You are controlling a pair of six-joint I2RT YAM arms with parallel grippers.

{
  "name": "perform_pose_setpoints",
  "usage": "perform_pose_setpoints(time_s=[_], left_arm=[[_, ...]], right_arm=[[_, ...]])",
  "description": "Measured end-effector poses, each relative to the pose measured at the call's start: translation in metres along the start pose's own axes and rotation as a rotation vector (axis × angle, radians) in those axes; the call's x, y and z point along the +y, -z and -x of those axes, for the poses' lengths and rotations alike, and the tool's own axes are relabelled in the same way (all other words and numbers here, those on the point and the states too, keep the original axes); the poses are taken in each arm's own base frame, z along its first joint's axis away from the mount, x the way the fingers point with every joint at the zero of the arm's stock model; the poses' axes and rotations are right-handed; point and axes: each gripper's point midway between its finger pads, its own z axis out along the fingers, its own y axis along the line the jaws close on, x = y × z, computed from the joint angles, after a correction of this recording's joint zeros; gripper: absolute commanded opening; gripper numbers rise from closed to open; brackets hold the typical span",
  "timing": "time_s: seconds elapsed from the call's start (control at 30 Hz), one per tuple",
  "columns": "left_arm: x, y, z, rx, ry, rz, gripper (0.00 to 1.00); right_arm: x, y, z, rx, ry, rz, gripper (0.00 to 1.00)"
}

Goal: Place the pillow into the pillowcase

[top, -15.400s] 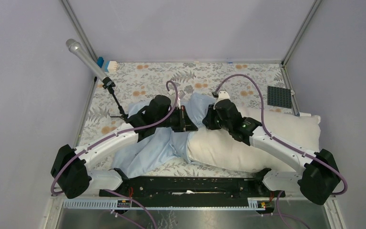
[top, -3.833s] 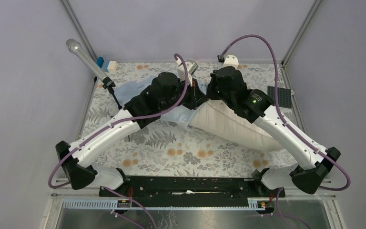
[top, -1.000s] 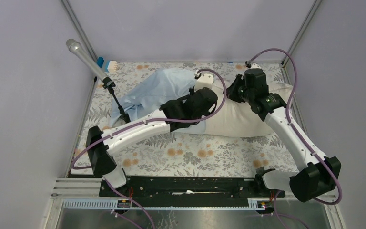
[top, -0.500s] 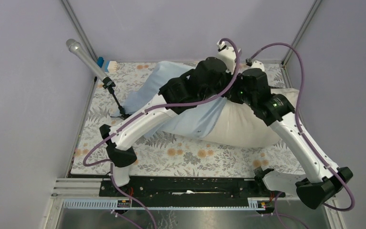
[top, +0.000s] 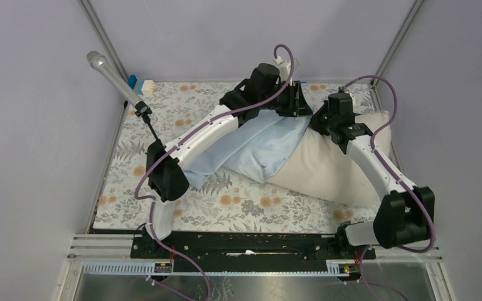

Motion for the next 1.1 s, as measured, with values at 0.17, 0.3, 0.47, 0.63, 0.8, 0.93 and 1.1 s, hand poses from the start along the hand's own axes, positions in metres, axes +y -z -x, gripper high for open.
perform_pose_setpoints(time_s=[0.17,0.3,0.47,0.63,0.8,0.93,1.1], left_arm=[[0.003,-0.014,-0.028,0.052,-0.003,0.015,0.79],[-0.003,0.017,-0.052,0.034,-0.062,0.105,0.84],[-0.010,0.085,-0.079,-0.056,-0.144,0.257,0.88],[0.014,0.102,-0.115,-0.069,-0.188,0.395,0.91],[0.062,0.075,-0.158,0.030,-0.219,0.536,0.87],[0.098,0.059,-0.170,0.063,-0.225,0.631,0.74],[0.137,0.056,-0.150,0.032,-0.152,0.686,0.48]], right_arm=[[-0.016,-0.042,0.013,-0.003,-0.081,0.006,0.00],[-0.025,-0.057,0.017,-0.002,-0.099,0.000,0.00],[-0.025,-0.063,0.025,0.012,-0.077,-0.021,0.14],[-0.020,-0.059,0.036,0.029,-0.038,-0.042,0.36],[-0.014,-0.046,0.057,-0.002,0.017,-0.072,0.71],[-0.014,-0.025,0.069,-0.034,0.055,-0.103,0.95],[-0.011,0.026,0.083,-0.106,0.092,-0.102,0.98]])
